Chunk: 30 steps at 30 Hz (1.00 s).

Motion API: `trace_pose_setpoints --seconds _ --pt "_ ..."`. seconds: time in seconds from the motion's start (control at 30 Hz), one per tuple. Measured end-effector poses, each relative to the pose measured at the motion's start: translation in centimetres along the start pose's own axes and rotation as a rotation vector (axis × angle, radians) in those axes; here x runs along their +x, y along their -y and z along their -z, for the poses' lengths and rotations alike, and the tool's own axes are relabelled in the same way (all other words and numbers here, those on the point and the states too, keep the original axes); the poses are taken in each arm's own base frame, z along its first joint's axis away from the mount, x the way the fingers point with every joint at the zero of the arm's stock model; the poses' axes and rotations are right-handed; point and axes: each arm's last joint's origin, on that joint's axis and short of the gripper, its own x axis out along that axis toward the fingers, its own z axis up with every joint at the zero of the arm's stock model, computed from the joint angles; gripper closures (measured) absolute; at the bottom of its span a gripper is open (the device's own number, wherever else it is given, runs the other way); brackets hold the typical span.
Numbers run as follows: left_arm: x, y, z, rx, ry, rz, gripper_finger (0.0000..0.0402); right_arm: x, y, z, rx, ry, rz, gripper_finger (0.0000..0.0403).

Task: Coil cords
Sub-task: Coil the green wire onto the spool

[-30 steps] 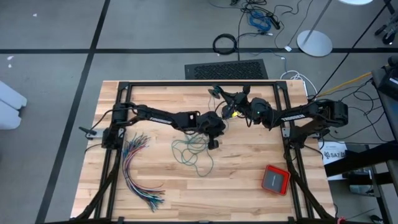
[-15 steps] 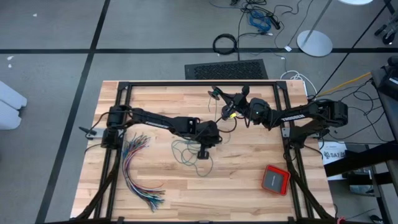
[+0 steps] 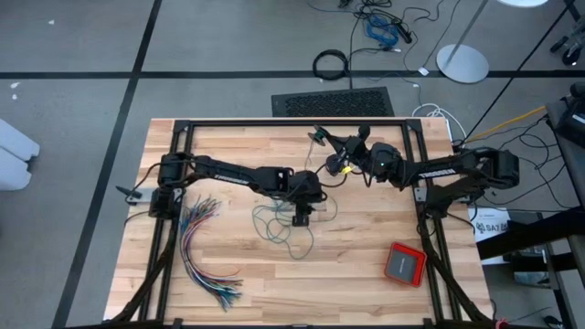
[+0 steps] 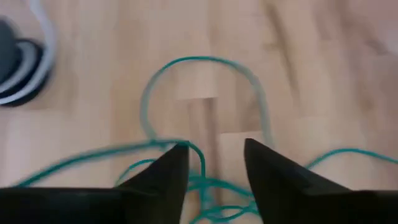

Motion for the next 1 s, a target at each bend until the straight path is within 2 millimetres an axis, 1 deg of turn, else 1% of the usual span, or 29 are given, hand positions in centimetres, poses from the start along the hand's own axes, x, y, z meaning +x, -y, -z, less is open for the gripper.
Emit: trace_pose_setpoints --seconds 0.1,0.2,0.3,0.4,0.47,0.57,0.67,0.8,0.93,1.0 --pt "-0.1 -0.9 0.1 -0.010 -0.004 -0.045 0.0205 -0.3 0.2 -0.4 -0.004 -0.001 0.000 0.0403" --pt "-0.2 -2.3 0.2 -0.035 0.002 -0.066 0.0189 -0.5 0.3 -0.6 -0.008 -0.011 -0.004 0.0403" --pt "-0.4 -3.9 0.6 -0.073 -0.008 -0.090 0.0186 -0.7 0.1 -0.7 -0.020 -0.013 -0.008 0.0403" --pt "-0.6 -5.4 1.4 -0.119 -0.055 -0.106 0.0185 -0.9 0.0 -0.9 -0.027 -0.007 -0.006 0.0403" --pt "-0.8 -6.1 1.8 -0.151 -0.079 -0.098 0.0185 -0.9 0.0 -0.9 -0.035 -0.013 0.010 0.0403" --pt "-1.3 -6.3 2.1 -0.184 -0.112 -0.064 0.0185 -1.0 0.0 -0.9 -0.042 -0.016 0.012 0.0403" --pt "-2.3 -6.1 2.1 -0.191 -0.131 -0.051 0.0185 -1.0 0.0 -1.0 -0.041 -0.014 0.012 0.0403" --pt "-4.6 -6.1 1.4 -0.168 -0.097 -0.113 0.0185 -1.0 0.0 -1.1 -0.032 -0.002 0.007 0.0403" --pt "-6.9 -6.4 0.2 -0.150 0.035 -0.248 0.0185 -1.0 0.0 -1.2 -0.023 0.011 0.008 0.0403" --pt "-7.9 -6.5 -0.1 -0.149 0.108 -0.311 0.0185 -1.0 0.0 -1.2 -0.021 0.016 0.009 0.0403"
